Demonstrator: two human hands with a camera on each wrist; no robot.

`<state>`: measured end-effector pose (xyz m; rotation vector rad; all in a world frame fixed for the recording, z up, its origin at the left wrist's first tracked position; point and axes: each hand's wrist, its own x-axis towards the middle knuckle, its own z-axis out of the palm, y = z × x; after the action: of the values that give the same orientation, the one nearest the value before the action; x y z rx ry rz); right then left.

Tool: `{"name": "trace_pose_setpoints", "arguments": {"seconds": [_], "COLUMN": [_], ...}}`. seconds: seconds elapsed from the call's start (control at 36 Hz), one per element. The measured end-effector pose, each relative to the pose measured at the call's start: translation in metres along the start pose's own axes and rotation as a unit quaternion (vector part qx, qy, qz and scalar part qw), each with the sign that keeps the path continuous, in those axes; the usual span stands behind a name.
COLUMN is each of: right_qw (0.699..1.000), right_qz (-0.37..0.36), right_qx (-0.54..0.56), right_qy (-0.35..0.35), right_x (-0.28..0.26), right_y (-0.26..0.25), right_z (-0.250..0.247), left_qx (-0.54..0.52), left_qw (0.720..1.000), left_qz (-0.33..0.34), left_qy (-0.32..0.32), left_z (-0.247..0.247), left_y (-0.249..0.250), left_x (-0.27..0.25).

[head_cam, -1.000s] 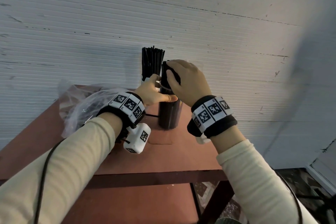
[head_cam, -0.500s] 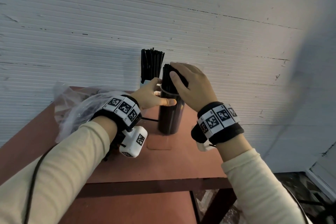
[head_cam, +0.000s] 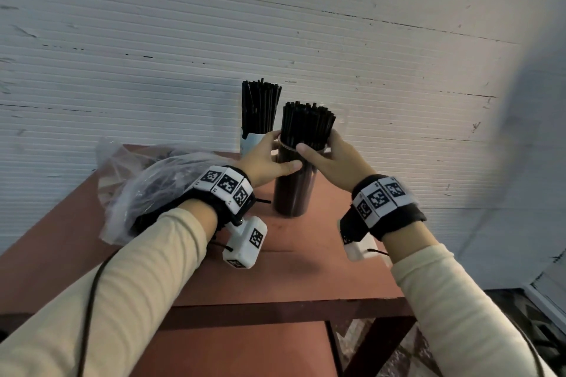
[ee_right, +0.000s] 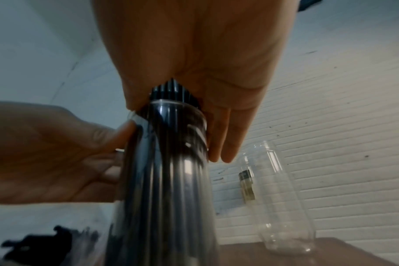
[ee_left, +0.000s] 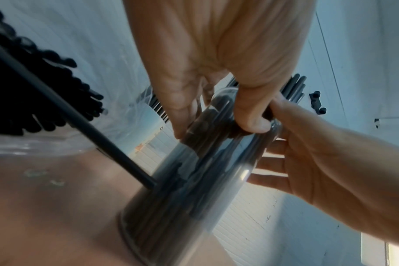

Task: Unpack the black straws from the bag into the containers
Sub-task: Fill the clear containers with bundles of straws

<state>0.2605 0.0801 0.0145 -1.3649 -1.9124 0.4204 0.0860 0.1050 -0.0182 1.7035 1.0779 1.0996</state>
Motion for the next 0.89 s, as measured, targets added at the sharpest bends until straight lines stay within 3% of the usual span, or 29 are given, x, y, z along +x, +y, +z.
{"name": "trace_pose_setpoints", "arguments": {"seconds": [0.17, 0.31, 0.5, 0.72, 0.89], "right_qw": [0.999, 0.996, 0.991, 0.982, 0.976], "right_qz": [0.014, 0.032, 0.070, 0.095, 0.116], "right_qx": [-0.004, -0.009, 0.059, 0.088, 0.106], "right_qy": [0.047, 0.082, 0.095, 0.138, 0.151], "right_x": [0.007, 0.020, 0.045, 0.087, 0.118], "right_y": [0.008, 0.018, 0.030, 0.030, 0.034], "right_z": [0.005, 0.005, 0.014, 0.043, 0.059], "left_qx": [0.021, -0.009, 0.021, 0.052, 0.070], "left_qw": [0.999, 0.988, 0.953, 0.969, 0.968], "left_qz": [-0.030, -0.014, 0.002, -0.073, -0.086], "left_qy": [-0.022, 0.152, 0.303, 0.230, 0.224], "left_z": [-0.007, -0.024, -0.039, -0.050, -0.050], "left_y": [0.005, 0.003, -0.003, -0.029, -0.051], "left_x": [0.009, 0.030, 0.065, 0.104, 0.120]}}
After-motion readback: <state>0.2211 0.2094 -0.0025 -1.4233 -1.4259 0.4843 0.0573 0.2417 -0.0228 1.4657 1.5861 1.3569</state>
